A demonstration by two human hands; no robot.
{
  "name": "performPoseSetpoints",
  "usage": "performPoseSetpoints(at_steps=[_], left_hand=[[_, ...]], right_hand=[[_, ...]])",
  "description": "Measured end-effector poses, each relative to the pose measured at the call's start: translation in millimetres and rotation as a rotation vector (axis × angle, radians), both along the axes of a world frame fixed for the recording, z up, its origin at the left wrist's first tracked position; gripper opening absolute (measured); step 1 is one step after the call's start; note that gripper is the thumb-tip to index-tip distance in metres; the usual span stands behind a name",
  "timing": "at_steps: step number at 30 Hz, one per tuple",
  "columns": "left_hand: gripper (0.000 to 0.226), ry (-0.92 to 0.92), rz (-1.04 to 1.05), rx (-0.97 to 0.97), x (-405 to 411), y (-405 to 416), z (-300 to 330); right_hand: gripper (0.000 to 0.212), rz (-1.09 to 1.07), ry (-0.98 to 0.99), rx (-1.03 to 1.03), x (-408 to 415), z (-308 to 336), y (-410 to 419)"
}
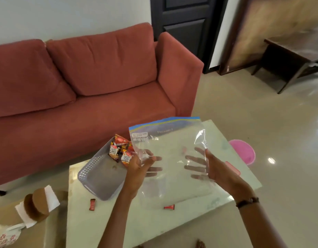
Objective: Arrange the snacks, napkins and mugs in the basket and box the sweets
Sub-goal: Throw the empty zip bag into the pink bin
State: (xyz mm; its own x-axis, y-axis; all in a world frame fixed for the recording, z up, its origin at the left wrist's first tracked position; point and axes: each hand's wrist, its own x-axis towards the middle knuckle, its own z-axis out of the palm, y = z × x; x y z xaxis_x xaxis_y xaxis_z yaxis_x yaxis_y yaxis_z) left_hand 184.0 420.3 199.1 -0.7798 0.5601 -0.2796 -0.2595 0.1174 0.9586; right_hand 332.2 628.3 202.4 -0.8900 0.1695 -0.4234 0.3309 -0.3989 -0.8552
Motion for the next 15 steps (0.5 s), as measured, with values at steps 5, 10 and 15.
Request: performPoseSetpoints(at_steps=[5, 10, 15], left_hand=[[0.020, -0.005, -0.211, -0.046, 29.6, 58.9, -3.7], [0.037, -0.135, -0.157, 0.020, 45.5, 101.4, -15.9], [0.023, -0.637, 0.117, 0.347, 61.2, 128.1, -38.7]], right_hand=[[0.063, 0.026, -0.032, 0.238, 32.9, -1.4, 70.2], [0.031, -0.096, 0.053, 0.290, 69.3, -15.2, 127.3], [0.017, -0.155, 0.048, 0.558, 72.0, -37.1, 158.4]])
